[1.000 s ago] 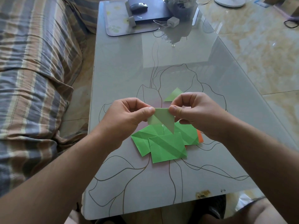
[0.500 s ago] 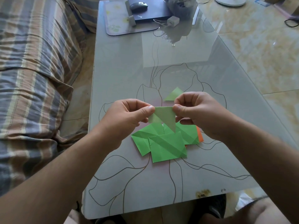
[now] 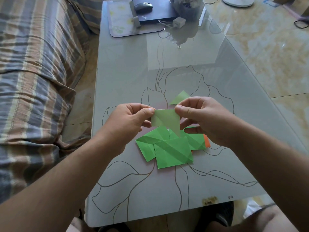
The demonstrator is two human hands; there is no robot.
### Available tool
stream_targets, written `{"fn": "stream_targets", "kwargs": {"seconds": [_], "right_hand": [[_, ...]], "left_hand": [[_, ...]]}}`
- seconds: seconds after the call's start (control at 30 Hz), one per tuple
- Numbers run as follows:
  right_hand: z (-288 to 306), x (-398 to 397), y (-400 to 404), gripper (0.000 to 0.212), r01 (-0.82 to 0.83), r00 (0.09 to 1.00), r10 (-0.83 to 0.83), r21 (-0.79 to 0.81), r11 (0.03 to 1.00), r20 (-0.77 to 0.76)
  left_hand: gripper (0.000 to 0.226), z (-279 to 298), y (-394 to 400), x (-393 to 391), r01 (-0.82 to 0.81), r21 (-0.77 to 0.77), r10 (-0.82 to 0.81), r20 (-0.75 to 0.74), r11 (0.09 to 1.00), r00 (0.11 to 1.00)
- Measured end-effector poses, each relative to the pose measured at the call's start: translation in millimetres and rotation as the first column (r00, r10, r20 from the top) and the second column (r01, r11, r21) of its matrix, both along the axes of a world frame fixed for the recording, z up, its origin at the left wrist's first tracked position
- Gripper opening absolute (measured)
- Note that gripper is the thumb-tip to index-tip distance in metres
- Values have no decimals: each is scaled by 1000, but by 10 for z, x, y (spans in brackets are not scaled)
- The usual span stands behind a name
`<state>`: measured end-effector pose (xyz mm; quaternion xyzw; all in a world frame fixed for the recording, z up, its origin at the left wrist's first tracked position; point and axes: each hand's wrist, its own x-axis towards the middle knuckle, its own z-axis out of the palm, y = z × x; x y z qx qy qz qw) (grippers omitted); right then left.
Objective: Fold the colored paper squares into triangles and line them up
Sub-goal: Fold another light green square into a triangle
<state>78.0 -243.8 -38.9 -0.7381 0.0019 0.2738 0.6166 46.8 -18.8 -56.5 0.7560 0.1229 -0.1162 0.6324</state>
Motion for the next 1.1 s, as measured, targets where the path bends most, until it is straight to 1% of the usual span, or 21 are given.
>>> {"fn": "stream_targets", "kwargs": {"seconds": [0.1,0.17,0.23,0.3,0.37,0.4,0.47,0.53,0.6,0.7,0.83,0.93,1.0,1.03,1.1], "right_hand": [[-20,-14,31,9,27,999,-27,1,1000,31],[-23,-9,44,13,69,997,-69,18,997,35],[-35,6,49,19,138,990,-139,51,989,16],[-58,16,50,22,203,979,-202,94,975,-20],[-77,8,69,21,240,971,-236,140,961,-49],[-90,-3,88,20,254,967,-248,159,954,-56],[-123,-37,137,19,273,962,-266,194,942,-63],[-152,-73,187,17,268,963,-265,219,938,-47],[-165,-101,220,16,253,966,-259,229,940,-3],[-154,-125,237,15,258,961,-276,258,931,34],[-180,-140,251,14,215,962,-249,250,944,112],[-209,-162,265,12,164,966,-208,256,953,153],[-221,-170,244,12,118,973,-160,236,964,169],[-218,-170,228,16,86,977,-124,212,974,173],[-197,-163,202,26,39,986,-65,169,985,156]], "left_hand": [[15,-15,-1,1,28,-6,-28,-23,1000,999],[16,-28,-9,1,25,-11,-25,-6,1000,1000],[15,-38,-13,-5,0,16,-1,69,1000,998],[11,-50,-13,-20,-9,99,-10,197,995,980],[10,-50,-17,-50,18,182,-71,286,983,956],[10,-47,-33,-70,47,193,-104,298,980,949],[5,-46,-101,-113,108,155,-148,278,982,949],[9,-52,-176,-146,116,105,-140,253,988,957],[10,-55,-223,-159,87,25,-91,218,996,972],[14,-59,-249,-137,28,-120,-15,105,992,994],[28,-58,-274,-101,-48,-302,33,-57,952,998],[36,-65,-281,-85,-74,-410,25,-125,909,992],[41,-69,-268,-80,-77,-437,17,-141,896,990],[40,-70,-260,-75,-78,-424,19,-142,902,990],[29,-80,-233,-61,-78,-381,27,-137,921,990]]}}
